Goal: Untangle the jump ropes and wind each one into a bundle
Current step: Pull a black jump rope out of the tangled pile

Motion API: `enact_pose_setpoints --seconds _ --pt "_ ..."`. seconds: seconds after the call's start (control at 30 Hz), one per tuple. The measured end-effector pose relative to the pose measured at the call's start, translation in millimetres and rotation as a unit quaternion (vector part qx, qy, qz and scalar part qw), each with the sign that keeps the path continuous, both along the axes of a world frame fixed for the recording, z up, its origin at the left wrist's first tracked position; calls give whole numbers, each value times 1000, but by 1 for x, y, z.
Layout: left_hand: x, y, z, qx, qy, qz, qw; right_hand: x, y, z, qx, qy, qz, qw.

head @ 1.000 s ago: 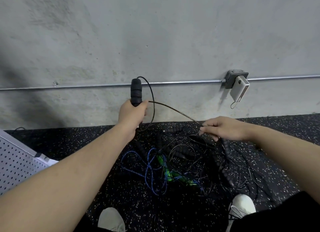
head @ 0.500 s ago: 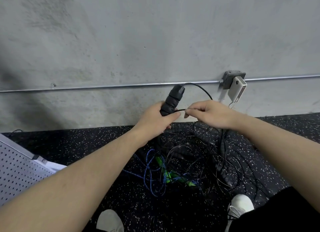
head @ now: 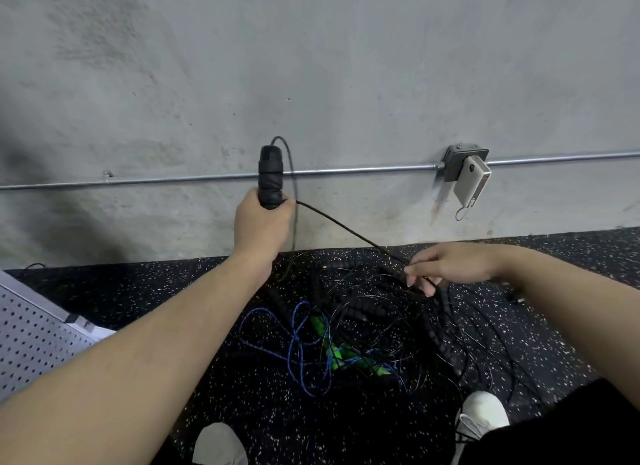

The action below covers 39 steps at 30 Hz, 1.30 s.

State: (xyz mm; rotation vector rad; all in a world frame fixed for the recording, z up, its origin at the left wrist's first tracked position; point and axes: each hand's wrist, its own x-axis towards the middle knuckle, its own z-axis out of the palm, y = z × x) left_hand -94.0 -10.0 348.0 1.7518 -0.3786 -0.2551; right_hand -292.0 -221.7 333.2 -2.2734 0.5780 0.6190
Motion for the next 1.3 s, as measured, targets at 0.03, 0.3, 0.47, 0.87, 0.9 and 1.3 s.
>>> enact_pose_setpoints --seconds 0.03,0.3,0.47,0.87,0.9,1.3 --pt "4 3 -3 15 -24 0 1000 -1 0 1 10 -28 -18 999" --pt "10 14 -22 162 -107 -96 976 7 7 15 -60 -248 -71 964" --pt "-13 7 -20 205 -154 -206 944 23 26 25 -78 -242 -17 967" --pt "-31 0 -22 139 -99 -239 956 30 40 27 -43 -175 -23 983" --pt "-29 0 -21 138 -97 -231 958 28 39 29 -28 -144 -26 989" --pt "7 11 -32 133 -39 -47 989 8 12 19 20 -123 -49 991"
